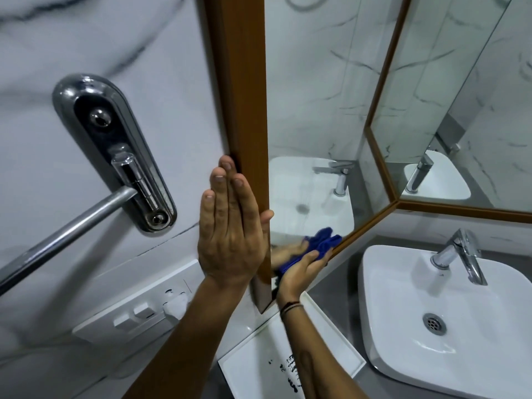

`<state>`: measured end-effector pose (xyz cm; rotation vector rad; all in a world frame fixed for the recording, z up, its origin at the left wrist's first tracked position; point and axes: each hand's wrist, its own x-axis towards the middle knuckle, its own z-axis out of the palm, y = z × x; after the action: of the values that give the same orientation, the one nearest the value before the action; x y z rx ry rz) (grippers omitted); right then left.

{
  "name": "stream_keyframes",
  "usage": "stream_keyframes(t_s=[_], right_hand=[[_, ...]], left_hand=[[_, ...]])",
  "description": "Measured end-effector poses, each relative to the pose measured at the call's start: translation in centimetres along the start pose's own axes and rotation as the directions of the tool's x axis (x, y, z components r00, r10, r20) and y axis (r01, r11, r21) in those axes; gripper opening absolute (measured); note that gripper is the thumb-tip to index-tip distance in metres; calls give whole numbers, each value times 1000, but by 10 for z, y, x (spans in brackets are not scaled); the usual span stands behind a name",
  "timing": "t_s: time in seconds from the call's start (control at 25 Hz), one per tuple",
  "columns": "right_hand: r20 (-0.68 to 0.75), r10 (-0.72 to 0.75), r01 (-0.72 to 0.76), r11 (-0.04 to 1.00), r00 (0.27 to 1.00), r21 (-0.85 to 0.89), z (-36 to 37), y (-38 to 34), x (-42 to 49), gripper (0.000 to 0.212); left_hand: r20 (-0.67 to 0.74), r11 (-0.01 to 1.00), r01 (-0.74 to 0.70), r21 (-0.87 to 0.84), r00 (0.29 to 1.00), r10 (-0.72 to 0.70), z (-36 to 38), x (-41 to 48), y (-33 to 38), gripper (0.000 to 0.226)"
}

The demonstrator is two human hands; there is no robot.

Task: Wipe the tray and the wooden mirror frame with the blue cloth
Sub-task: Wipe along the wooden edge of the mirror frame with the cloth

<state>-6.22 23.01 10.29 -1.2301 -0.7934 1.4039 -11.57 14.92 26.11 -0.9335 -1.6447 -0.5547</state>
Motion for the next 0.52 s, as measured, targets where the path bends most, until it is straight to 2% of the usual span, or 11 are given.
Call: stream_keyframes(t_s=[0.08, 0.12, 0.24, 0.32, 0.36, 0.44, 0.48, 0.52], right_hand=[[109, -111, 108, 994, 988, 35, -6, 23, -37, 61], [119, -129, 127, 992, 985, 24, -7, 20, -30, 62], [-67, -65, 63, 997, 996, -34, 2, -18, 49, 50], [-115, -17, 16, 1000, 993, -10, 4, -27, 51, 51], [-84, -19, 16, 999, 996, -36, 2, -17, 30, 53], [93, -54, 53, 998, 994, 17, -5, 13, -15, 57], [134, -57, 55, 998, 989, 17, -8, 17, -16, 58], [116, -33, 32, 999, 993, 14, -8, 7, 2, 57]], left_hand=[[-9, 1000, 7, 0, 1000, -7, 1, -2, 0, 74], [-11, 1000, 2, 6, 1000, -2, 3, -2, 0, 74], [-22, 999, 29, -16, 999, -30, 4, 1, -1, 74], [-38, 1000, 17, -22, 999, -18, 6, -1, 2, 73], [-41, 1000, 22, -13, 999, -22, 7, -3, 3, 73], [-43, 999, 31, -8, 999, -32, 8, -5, 1, 73], [-44, 1000, 30, -4, 999, -30, 8, -5, 0, 73], [-42, 999, 34, 0, 999, -34, 8, -4, -1, 73]])
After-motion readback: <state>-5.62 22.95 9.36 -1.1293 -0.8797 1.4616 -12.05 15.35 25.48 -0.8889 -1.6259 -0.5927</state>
